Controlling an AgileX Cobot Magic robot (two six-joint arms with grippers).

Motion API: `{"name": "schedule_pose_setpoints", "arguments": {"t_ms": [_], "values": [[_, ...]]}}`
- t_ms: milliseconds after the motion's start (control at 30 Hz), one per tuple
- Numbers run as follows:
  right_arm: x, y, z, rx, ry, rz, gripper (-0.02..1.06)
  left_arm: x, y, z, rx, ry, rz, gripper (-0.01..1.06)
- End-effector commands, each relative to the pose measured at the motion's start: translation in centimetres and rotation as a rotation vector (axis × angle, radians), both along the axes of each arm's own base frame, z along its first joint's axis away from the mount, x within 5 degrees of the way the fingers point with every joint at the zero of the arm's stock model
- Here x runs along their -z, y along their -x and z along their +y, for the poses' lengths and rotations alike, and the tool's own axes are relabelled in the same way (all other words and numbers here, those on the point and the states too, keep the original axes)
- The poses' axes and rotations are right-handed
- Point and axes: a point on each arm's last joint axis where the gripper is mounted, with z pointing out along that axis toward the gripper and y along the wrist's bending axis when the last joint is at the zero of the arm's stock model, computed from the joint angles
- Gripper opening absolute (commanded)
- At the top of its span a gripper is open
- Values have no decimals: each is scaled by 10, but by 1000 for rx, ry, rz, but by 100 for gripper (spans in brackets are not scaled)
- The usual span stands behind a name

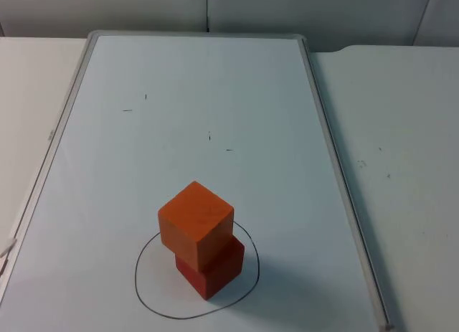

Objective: Pick up one cube with the left hand and another cube with the right hand. First place the cube in the right hand at the target position, then stack the cube in the left hand on top.

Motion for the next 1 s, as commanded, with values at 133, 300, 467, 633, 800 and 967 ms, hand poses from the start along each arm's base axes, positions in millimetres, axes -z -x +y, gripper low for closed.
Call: {"name": "schedule_pose_setpoints", "arguments": {"t_ms": [133,300,467,633,800,967], "values": [[1,0,-1,0,9,-11,105,3,23,42,-169,-89,17,105],[1,0,-1,3,15,-19,105,29,47,66,-212,-59,64,105],[1,0,-1,5,18,-21,105,60,70,87,-240,-46,107,105],[1,-1,-2,11,27,-25,105,92,96,110,-248,-32,139,105],[1,-1,-3,14,34,-33,105,103,118,130,-262,23,126,105],[1,-2,-3,18,39,-41,105,113,130,142,-267,94,92,105]]}}
